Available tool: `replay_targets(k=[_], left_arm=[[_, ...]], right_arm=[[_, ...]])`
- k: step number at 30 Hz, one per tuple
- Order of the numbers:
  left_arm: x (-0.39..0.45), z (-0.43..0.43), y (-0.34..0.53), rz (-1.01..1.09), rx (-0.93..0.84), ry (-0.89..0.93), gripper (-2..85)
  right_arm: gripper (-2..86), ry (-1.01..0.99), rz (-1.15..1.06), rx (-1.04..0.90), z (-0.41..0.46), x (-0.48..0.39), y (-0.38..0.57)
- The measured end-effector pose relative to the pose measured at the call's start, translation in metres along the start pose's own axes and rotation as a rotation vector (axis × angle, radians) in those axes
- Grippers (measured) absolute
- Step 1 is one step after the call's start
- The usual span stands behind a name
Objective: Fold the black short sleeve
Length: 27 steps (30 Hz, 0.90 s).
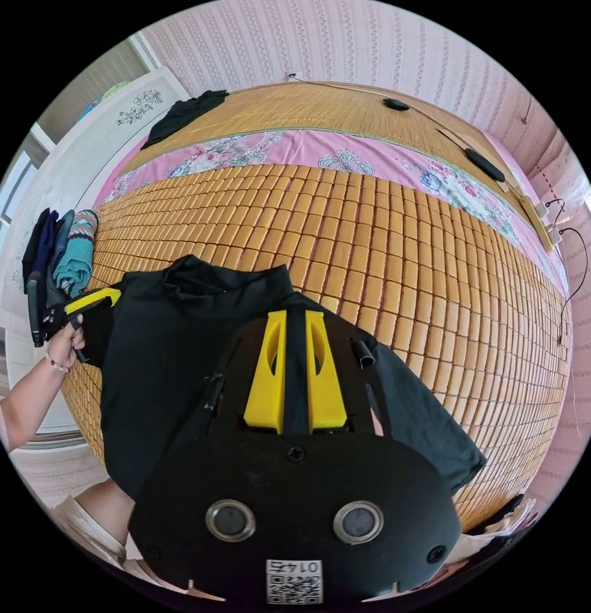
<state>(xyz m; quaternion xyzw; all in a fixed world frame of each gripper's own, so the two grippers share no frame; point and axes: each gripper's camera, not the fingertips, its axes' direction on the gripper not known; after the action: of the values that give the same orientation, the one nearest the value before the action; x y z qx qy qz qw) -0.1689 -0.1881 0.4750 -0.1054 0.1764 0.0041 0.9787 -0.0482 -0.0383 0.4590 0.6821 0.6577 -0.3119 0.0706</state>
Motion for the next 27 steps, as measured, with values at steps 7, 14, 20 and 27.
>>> replay_targets(k=[7, 14, 20, 27], left_arm=[[-0.072, -0.095, 0.108, -0.196, 0.086, -0.071, 0.4], [-0.113, -0.105, 0.204, -0.442, 0.083, -0.043, 5.2], [-0.128, -0.081, 0.211, -0.499, 0.022, -0.06, 6.8], [-0.127, -0.069, 0.224, -0.49, 0.032, -0.09, 5.9]], right_arm=[[5.6, -0.135, -0.195, -0.058, -0.025, -0.109, 0.042], [6.6, -0.396, -0.488, -0.116, 0.027, -0.322, 0.001], [10.1, -0.381, -0.646, -0.151, 0.052, -0.456, -0.043], [5.4, -0.116, -0.652, -0.127, 0.083, -0.509, -0.045]])
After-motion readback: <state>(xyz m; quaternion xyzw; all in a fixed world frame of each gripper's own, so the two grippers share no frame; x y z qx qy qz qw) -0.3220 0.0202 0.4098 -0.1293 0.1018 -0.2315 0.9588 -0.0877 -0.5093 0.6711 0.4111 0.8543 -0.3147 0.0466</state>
